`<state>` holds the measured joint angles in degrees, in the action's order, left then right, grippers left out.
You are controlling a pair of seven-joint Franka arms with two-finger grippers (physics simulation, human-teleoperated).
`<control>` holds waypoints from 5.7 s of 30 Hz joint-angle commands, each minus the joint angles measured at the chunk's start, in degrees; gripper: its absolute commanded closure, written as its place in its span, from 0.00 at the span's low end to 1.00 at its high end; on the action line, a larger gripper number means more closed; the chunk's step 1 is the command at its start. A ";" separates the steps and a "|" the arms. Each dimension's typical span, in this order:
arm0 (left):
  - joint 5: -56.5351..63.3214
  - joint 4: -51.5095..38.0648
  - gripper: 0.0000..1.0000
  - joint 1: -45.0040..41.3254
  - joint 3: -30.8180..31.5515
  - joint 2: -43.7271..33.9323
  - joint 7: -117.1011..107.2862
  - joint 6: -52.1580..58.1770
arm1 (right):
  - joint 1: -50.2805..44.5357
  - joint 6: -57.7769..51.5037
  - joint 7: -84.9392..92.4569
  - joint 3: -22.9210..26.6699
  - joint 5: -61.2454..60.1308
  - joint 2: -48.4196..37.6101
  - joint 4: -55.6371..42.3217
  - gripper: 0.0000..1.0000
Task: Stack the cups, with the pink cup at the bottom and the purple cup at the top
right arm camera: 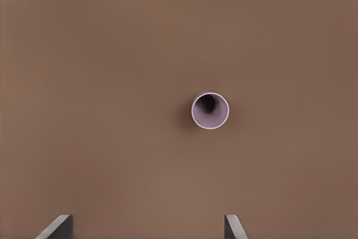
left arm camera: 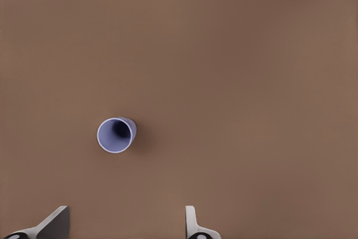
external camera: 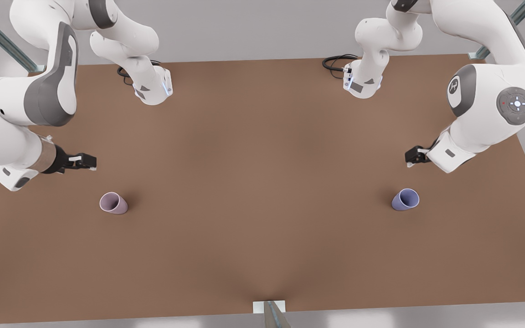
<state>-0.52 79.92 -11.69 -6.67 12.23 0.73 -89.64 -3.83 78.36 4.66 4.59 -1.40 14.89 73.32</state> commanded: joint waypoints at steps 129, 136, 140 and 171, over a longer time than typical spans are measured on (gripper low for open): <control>-1.59 21.07 0.00 15.47 0.69 18.09 11.22 -32.09 | -11.65 29.57 3.07 3.59 -0.98 5.06 16.24 0.00; -1.85 24.14 0.35 15.47 0.78 19.67 10.43 -35.79 | -8.31 25.88 3.60 3.41 3.16 0.84 17.30 0.00; -2.03 24.14 0.68 15.47 0.78 19.41 10.35 -34.55 | -7.77 25.00 3.16 3.50 3.07 1.54 16.59 0.00; -10.20 -8.90 0.79 -27.16 5.26 23.97 -61.37 -14.25 | -5.40 23.15 -3.52 3.41 1.05 12.44 4.73 0.00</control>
<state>-8.73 71.47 -38.76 -1.49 35.99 -26.00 -102.52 -9.25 101.51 -1.53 7.99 -0.33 27.27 78.09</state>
